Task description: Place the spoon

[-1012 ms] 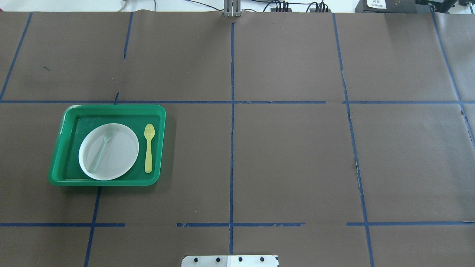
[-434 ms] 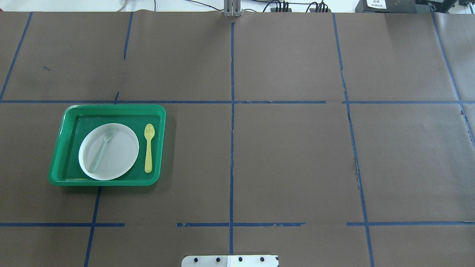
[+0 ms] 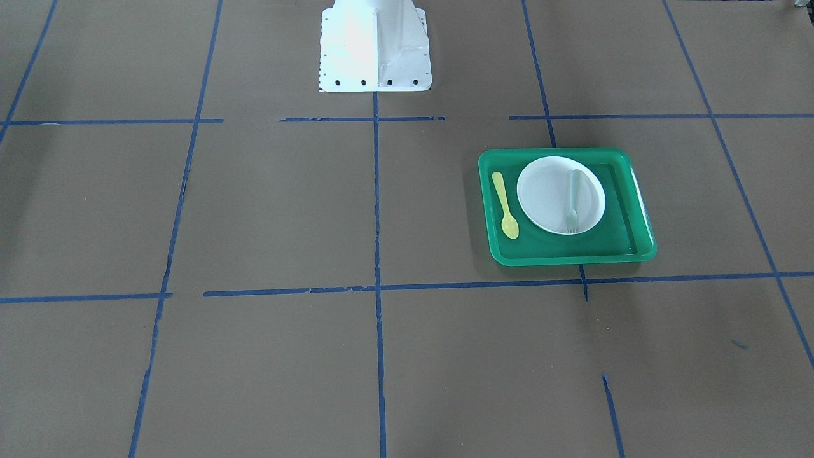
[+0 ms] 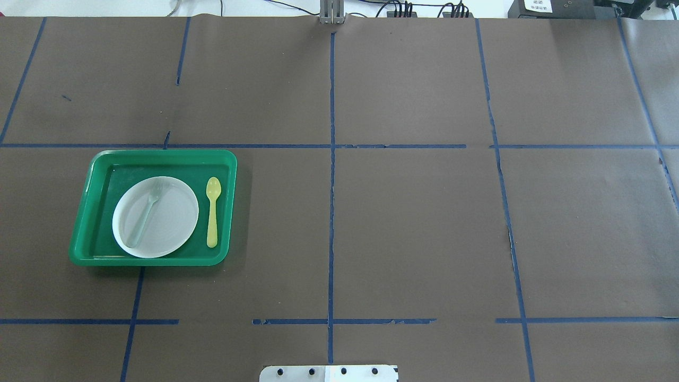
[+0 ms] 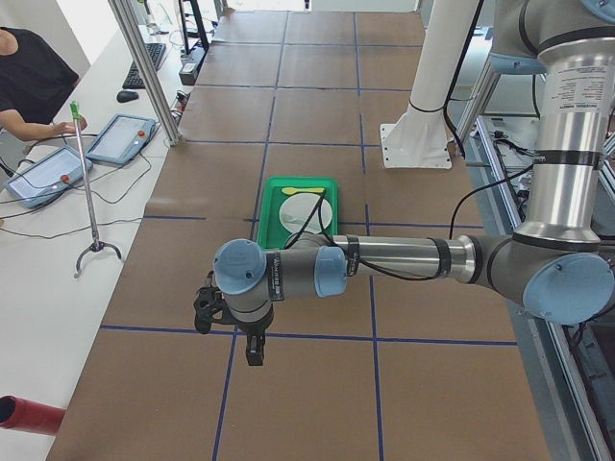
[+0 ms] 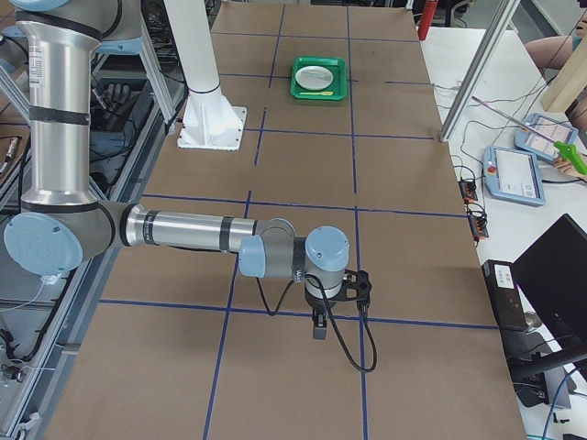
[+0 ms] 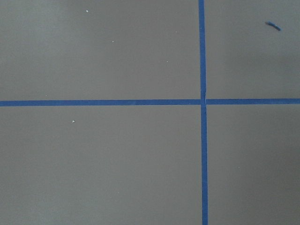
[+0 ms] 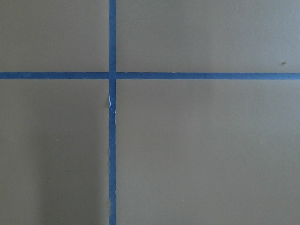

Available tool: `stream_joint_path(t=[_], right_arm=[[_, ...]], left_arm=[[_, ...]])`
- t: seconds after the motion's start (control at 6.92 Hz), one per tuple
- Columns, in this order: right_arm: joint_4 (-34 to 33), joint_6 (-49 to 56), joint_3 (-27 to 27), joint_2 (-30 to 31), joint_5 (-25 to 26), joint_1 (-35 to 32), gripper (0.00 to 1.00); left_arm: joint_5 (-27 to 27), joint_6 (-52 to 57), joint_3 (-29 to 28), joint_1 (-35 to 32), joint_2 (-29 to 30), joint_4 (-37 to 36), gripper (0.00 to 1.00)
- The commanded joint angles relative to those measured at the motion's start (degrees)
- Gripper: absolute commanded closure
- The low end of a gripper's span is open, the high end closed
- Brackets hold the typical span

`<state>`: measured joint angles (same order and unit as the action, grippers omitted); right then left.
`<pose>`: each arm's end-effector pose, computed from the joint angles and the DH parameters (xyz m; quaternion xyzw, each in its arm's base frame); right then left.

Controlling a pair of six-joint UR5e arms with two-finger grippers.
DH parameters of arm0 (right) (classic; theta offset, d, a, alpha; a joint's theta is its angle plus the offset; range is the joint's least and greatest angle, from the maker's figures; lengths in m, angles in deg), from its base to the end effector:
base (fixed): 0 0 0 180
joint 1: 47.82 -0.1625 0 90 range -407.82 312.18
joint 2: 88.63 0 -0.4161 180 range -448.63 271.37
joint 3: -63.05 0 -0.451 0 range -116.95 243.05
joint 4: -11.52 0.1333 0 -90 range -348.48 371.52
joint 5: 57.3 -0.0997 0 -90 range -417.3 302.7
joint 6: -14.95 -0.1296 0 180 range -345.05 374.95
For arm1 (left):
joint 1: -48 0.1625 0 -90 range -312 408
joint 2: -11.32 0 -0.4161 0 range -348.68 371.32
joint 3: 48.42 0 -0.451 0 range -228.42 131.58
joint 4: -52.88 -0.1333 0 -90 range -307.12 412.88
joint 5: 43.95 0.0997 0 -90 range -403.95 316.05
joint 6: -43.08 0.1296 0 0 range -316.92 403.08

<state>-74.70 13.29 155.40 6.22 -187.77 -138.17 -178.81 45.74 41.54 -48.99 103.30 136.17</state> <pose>0.0523 -0.5170 0.6931 0.0065 -0.3459 0.0126 0.9381 -0.1093 -0.5476 0.6629 -0.0063 0.3831 -0.0508 0.9223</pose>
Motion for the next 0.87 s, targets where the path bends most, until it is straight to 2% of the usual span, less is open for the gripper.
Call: stream_joint_path(t=[0.0, 0.72], right_arm=[[0.0, 0.0, 0.0, 0.1, 0.0, 0.0, 0.0], [0.0, 0.0, 0.0, 0.0, 0.0, 0.0, 0.0]], left_arm=[[-0.1, -2.8, -0.1, 0.0, 0.0, -0.9, 0.0], [0.2, -2.8, 1.5, -0.1, -0.2, -2.3, 0.0]])
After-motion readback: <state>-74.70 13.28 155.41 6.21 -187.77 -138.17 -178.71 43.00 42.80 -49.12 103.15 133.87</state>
